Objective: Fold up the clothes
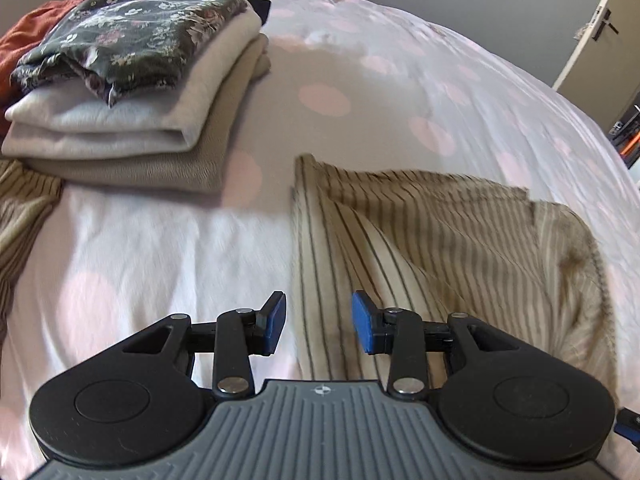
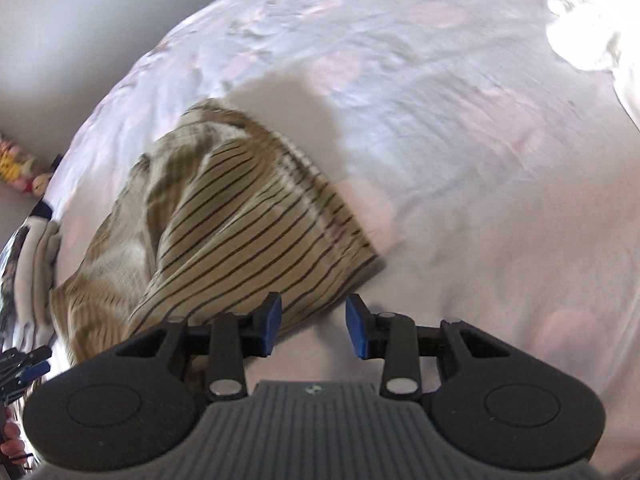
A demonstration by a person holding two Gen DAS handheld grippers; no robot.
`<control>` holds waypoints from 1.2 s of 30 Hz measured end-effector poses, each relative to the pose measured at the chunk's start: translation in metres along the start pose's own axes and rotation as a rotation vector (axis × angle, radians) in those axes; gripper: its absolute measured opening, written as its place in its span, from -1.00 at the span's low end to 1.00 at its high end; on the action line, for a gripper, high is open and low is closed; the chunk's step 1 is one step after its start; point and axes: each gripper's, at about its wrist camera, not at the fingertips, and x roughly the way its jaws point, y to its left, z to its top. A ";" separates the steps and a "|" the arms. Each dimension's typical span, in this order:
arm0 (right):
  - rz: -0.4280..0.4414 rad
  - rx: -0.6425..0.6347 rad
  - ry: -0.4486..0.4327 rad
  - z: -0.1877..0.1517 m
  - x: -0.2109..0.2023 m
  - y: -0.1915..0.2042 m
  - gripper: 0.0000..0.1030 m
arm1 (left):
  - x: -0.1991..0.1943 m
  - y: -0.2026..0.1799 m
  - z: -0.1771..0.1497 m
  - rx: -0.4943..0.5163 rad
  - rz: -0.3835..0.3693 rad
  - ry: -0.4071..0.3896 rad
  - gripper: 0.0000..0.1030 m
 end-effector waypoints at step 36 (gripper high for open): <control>0.442 -0.537 0.067 -0.020 0.062 0.373 -0.92 | 0.026 0.052 0.037 -0.102 -0.139 -0.125 -0.61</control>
